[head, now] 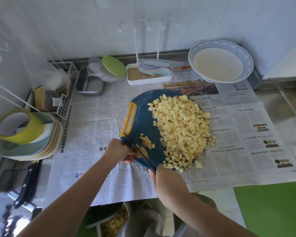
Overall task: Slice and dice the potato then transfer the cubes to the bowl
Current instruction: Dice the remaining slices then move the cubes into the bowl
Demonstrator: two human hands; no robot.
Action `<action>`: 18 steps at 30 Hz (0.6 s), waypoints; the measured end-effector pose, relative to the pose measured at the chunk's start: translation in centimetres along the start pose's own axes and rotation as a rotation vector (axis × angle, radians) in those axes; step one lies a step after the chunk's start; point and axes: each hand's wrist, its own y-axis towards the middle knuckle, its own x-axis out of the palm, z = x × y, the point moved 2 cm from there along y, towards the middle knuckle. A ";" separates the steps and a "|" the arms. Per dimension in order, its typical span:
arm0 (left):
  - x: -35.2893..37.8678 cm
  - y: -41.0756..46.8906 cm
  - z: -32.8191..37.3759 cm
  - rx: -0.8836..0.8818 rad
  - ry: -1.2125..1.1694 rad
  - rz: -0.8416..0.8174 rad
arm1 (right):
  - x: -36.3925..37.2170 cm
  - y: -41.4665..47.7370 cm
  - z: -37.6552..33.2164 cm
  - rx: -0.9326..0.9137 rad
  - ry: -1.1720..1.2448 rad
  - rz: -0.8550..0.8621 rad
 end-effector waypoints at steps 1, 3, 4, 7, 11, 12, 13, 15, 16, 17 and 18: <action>0.0 -0.1 -0.1 0.000 -0.004 0.004 | 0.1 0.1 -0.3 0.002 -0.003 0.001; -0.1 -0.1 -0.2 0.007 -0.028 0.003 | 0.2 0.5 -0.4 0.003 0.058 0.013; -0.1 -0.1 -0.4 0.011 -0.036 0.006 | 0.2 0.8 -0.1 0.004 0.126 0.016; -0.1 -0.3 -0.7 0.022 -0.075 0.027 | 0.7 1.5 1.2 0.004 0.429 0.000; -0.1 -0.4 -1.3 0.018 -0.142 0.053 | 0.7 1.5 1.8 -0.011 0.599 0.030; -0.1 -0.4 -1.3 0.022 -0.143 0.056 | 0.5 1.4 1.9 -0.031 0.608 0.038; -0.2 -0.5 -1.3 0.024 -0.142 0.053 | 0.2 1.2 2.0 -0.065 0.596 0.039; -0.4 -0.4 -1.1 0.020 -0.141 0.032 | -0.2 0.8 2.2 -0.117 0.570 0.033; -0.5 -0.4 -1.0 0.014 -0.142 0.019 | -0.4 0.6 2.3 -0.134 0.563 0.027; -0.6 -0.4 -0.9 0.009 -0.140 0.007 | -0.6 0.5 2.4 -0.151 0.555 0.020; -0.7 -0.4 -0.8 0.004 -0.134 -0.004 | -0.7 0.3 2.3 -0.164 0.543 0.013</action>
